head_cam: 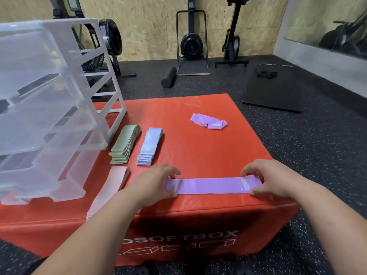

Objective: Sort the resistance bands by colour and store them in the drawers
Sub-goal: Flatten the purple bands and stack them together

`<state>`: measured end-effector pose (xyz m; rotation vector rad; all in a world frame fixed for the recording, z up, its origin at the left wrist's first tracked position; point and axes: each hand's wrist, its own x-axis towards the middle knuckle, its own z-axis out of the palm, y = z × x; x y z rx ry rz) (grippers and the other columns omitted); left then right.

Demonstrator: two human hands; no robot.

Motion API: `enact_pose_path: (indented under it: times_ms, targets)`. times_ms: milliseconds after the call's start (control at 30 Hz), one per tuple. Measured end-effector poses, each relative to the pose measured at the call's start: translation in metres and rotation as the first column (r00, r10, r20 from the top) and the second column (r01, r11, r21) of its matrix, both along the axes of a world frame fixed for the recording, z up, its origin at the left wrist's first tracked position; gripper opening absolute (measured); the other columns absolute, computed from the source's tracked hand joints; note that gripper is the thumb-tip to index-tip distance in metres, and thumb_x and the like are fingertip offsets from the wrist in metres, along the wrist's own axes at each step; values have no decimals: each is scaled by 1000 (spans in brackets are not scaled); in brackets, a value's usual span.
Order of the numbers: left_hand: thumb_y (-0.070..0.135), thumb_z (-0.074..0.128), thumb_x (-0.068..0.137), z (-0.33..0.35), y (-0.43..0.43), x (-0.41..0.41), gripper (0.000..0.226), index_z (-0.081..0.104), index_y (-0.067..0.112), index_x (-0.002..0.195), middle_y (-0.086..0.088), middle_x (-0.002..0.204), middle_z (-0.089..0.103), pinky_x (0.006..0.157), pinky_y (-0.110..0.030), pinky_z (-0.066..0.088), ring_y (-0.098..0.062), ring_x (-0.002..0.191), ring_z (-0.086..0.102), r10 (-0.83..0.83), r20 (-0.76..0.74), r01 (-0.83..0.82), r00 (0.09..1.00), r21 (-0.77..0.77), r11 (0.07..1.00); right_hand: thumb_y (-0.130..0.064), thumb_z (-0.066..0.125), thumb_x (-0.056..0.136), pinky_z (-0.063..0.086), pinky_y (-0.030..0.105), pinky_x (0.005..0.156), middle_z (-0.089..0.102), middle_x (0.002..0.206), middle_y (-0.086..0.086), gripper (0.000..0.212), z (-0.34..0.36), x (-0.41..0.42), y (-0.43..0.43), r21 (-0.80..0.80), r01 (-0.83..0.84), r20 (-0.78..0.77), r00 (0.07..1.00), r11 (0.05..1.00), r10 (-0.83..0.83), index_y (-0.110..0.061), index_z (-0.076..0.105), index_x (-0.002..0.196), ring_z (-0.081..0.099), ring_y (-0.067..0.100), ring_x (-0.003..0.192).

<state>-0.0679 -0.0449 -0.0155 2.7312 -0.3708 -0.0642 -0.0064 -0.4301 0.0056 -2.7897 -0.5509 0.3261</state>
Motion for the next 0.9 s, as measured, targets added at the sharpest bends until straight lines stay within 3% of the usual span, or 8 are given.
enact_pose_path:
  times_ms: [200,367,567,767,900]
  targets:
    - [61,79,83,1,-3,29,63,60,37,138,16,126,59,101,-30,48,-7,117,55,-13,24,14,1000,-41,999,-44,89,77,49,26,96,66,120,-20,44,7,27,15,204,59,33,997,977,-67,-45,68,116,64,-5,103]
    - [54,76,89,-3,-19,70,57,60,34,139,11,128,58,103,-36,48,-13,117,57,29,59,-24,998,-87,996,-51,79,86,48,39,108,61,135,-10,48,-3,73,48,228,105,128,982,968,-137,-40,65,130,63,15,120]
    - [51,70,92,-18,-37,110,51,58,36,139,9,131,56,108,-40,48,-17,125,54,52,103,-39,993,-125,991,-61,67,91,31,49,123,32,166,-7,66,-22,125,93,119,124,203,968,985,-147,-36,51,150,26,26,152]
    - [53,67,94,-28,-42,126,51,56,37,141,8,135,55,110,-36,41,-20,126,50,57,124,-48,991,-72,996,-74,47,94,25,52,125,6,175,-8,72,-34,165,107,-69,187,149,973,980,-176,-38,41,156,3,29,160]
    - [56,64,94,-29,-45,129,51,55,38,141,10,137,55,110,-36,40,-19,124,47,53,154,-48,987,-39,998,-74,36,98,21,53,126,5,175,-9,75,-42,180,117,-107,197,72,979,975,-190,-33,35,160,0,29,160]
